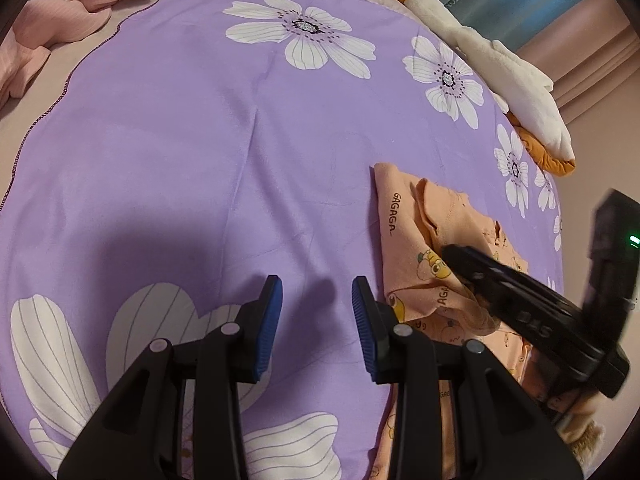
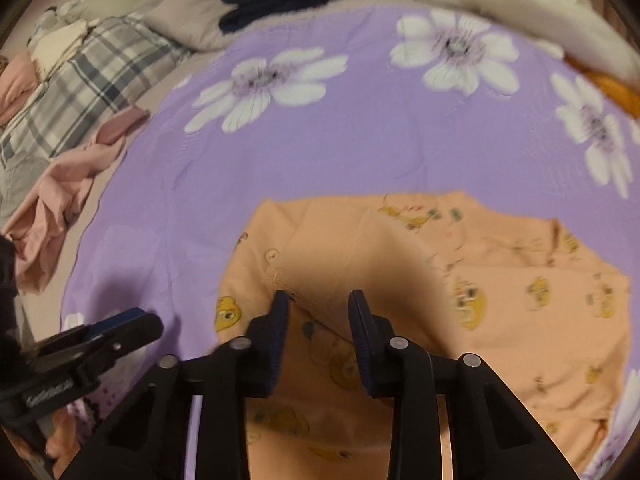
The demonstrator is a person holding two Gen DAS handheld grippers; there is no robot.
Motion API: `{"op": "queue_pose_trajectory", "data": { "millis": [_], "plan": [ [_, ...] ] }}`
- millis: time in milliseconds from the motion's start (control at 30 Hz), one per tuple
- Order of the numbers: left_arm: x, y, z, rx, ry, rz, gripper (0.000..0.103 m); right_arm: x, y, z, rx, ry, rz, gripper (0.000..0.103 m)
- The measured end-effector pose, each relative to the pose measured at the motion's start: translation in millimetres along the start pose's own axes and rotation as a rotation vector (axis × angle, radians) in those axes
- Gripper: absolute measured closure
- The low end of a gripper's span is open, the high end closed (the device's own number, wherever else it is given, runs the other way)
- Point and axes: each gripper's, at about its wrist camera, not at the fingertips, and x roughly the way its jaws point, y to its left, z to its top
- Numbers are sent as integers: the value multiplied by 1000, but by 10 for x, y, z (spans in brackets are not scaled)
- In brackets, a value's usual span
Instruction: Fold small clothes
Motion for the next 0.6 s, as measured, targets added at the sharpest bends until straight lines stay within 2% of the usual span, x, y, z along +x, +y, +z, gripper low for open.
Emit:
{"op": "queue_pose_trajectory", "data": {
  "millis": [100, 200, 233, 267, 300, 400, 600],
  "plan": [
    [13, 9, 8, -7, 5, 0, 68, 100, 33, -6, -27, 19, -54, 71],
    [22, -5, 1, -1, 11, -1, 68, 174, -16, 25, -22, -14, -114, 71],
    [22, -18, -3, 4, 12, -2, 68, 184, -37, 31, -14, -17, -106, 77],
    [18, -28, -8, 7, 10, -8, 68, 170, -65, 39, 0, -27, -86, 93],
    [15, -39, -7, 12, 6, -18, 68, 130, -97, 51, 17, -38, -78, 93],
    [1, -47, 20, 6, -6, -62, 68, -154, -215, 135, 70, -128, -82, 94],
    [-19, -160, 17, 35, -22, -117, 68, -1010, -674, 315, 178, -318, 5, 94]
  ]
}}
